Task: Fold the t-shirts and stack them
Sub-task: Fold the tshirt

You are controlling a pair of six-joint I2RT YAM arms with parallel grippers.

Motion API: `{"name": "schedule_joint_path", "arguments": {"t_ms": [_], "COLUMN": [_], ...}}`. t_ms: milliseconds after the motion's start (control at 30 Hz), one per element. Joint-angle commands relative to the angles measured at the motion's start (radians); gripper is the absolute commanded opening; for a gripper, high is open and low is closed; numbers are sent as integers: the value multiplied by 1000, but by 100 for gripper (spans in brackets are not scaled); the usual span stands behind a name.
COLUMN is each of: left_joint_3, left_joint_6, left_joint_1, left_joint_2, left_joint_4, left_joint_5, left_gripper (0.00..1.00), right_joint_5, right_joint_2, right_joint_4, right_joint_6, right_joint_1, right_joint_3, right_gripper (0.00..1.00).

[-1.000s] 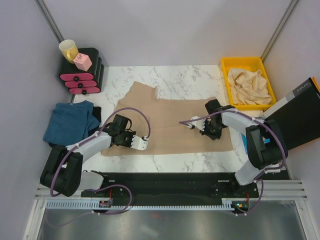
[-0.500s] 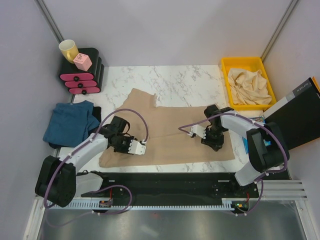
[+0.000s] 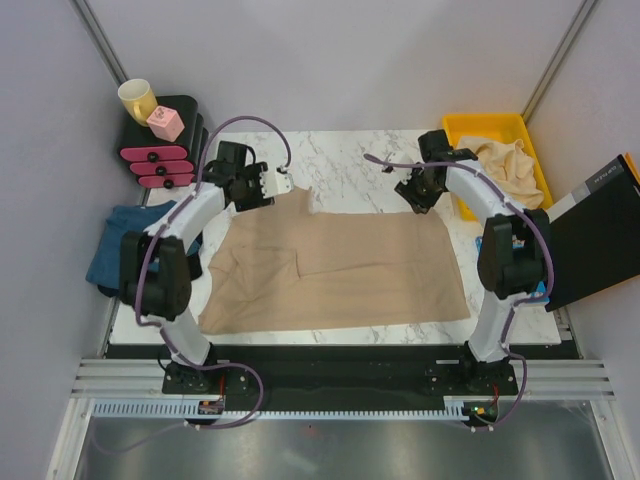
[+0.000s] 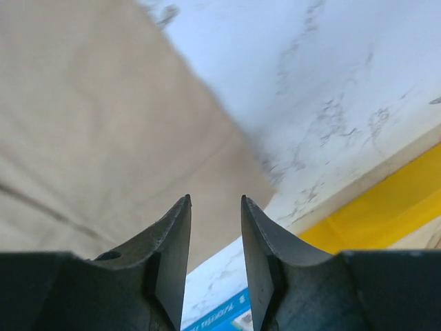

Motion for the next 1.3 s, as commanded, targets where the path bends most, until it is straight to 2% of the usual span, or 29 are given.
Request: {"name": "schedule_joint_path", "arguments": {"t_ms": [0,33,67,200,433,700,867,1267], "left_joint_3": [203,240,309,430,503,498,544,654], "left_joint_6": [-36,-20,-14,18,66,152,150,141], "left_joint_1": [75,91,97,103,97,77,69,68], "left_joint_2": [195,229,281,376,404,418,469,556], "left_joint_4": [46,45,42,22,-32,-190,-215,-215], "left_joint_5": [-56,-59,-62,-73,9,125,138,130], "left_gripper": [63,62,63,63,62,61,61,61], "right_joint_5": [-15,-12,-17,-18,-11,-125,-146,-126], "right_joint_2": [189,245,268,336,335,344,345,385], "right_joint_4": [23,18,11,-16,-137,-384,-387,-330], "right_joint_6": [104,104,102,75,-71,-162,-160,-127], "right_joint_1": [-84,-101,-109,-129,-135,-136,-139,-140], "right_joint_3": [194,265,294,385,428,450,402,457], "right_gripper": [42,42,42,43,45,46,47,47]}}
